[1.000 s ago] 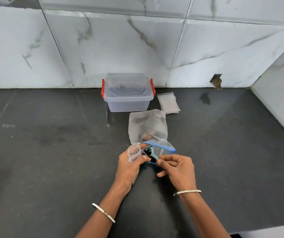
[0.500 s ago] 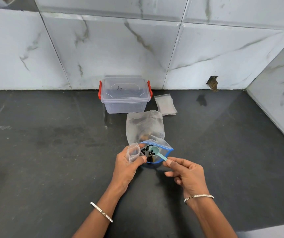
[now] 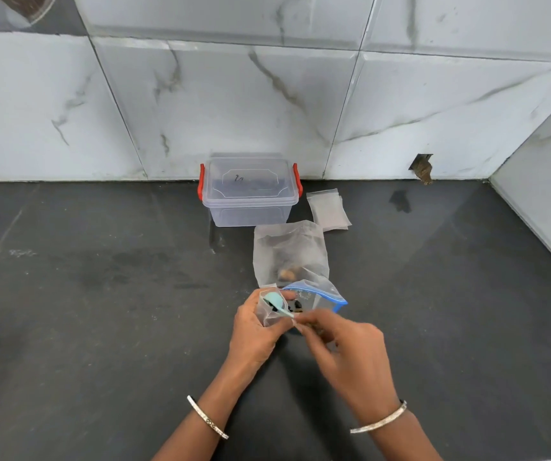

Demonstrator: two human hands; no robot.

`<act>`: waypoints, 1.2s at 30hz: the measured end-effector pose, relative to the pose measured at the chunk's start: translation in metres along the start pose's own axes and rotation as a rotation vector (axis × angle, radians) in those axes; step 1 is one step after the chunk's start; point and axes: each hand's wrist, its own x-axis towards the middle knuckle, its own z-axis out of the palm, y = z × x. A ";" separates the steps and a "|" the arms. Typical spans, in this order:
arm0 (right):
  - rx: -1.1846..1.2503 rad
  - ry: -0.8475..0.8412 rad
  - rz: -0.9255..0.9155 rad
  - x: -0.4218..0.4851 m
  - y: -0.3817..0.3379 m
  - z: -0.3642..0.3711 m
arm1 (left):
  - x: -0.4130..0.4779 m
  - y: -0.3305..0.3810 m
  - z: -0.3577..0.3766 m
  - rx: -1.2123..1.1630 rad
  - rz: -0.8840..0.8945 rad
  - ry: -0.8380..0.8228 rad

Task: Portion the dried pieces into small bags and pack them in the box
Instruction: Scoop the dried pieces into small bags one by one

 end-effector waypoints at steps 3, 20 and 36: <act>-0.339 0.021 -0.313 -0.005 0.003 0.005 | -0.001 0.001 -0.001 -0.065 -0.001 0.012; 0.684 0.068 0.586 -0.006 0.024 -0.017 | -0.003 0.002 -0.001 -0.001 0.000 0.028; -0.632 -0.004 0.023 0.021 0.047 0.051 | -0.004 0.012 -0.002 -0.094 -0.084 0.024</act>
